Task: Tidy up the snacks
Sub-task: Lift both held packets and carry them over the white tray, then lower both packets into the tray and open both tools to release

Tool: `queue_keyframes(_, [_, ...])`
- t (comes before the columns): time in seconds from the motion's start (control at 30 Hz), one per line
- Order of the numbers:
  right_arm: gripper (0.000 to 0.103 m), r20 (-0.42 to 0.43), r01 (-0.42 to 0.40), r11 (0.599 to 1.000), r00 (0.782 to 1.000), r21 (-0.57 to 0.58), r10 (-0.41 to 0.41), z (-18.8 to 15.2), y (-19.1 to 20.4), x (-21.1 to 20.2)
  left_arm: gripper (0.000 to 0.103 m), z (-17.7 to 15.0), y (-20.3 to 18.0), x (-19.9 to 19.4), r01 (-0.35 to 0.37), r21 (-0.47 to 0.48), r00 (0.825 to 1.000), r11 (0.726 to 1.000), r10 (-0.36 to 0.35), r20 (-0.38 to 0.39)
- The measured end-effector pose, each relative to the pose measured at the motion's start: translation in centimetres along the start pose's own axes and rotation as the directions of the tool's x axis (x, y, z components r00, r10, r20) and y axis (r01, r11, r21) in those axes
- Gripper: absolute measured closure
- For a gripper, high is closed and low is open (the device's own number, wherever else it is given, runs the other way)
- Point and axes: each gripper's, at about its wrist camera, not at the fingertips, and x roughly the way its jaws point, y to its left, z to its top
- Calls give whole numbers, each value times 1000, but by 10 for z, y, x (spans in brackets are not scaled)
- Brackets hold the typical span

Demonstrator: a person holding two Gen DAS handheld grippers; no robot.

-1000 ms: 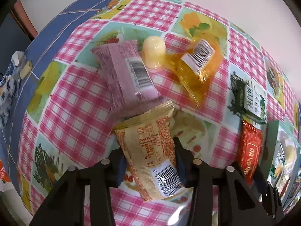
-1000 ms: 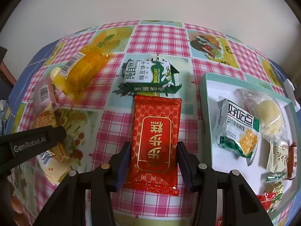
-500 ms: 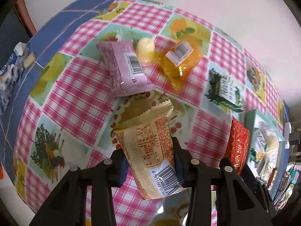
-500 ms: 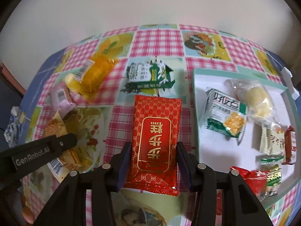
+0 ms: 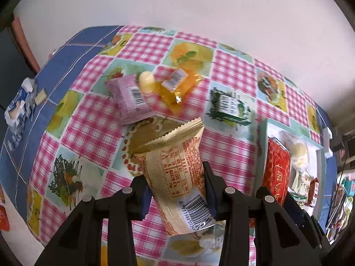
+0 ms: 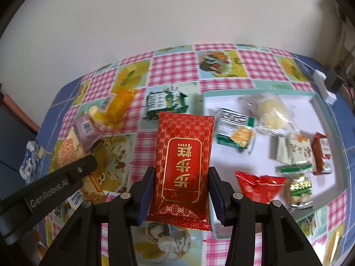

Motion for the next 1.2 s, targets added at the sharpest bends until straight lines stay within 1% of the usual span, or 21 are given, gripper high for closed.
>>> queue_keyframes(0.17, [53,8,51,996,999,70,-52,6,-33,-7,61,-2,-16,4,22,28,1000,999,-22,-9])
queue_keyframes(0.37, [54,10,106,974,994,200,-110,14,-86,-17,61,-8,-48,14,25,117,999,993,-22,-23])
queue_keyframes(0.53, [54,4,115,949,993,294,-121,15,-124,-21,61,-17,-83,26,43,194,998,980,-34,-46])
queue_keyframes(0.7, [53,-8,117,936,993,332,-122,13,-142,-20,60,-25,-115,38,16,274,999,962,-4,-47])
queue_keyframes(0.87, [53,-19,118,928,993,354,-118,10,-153,-18,60,-32,-137,50,8,316,998,949,12,-60])
queue_keyframes(1.0, [53,-35,118,918,993,378,-113,9,-163,-13,60,-38,-154,54,5,355,999,935,13,-50])
queue_keyframes(1.2, [53,-47,126,901,992,416,-117,6,-180,-12,60,-47,-173,57,30,392,998,920,-8,-57])
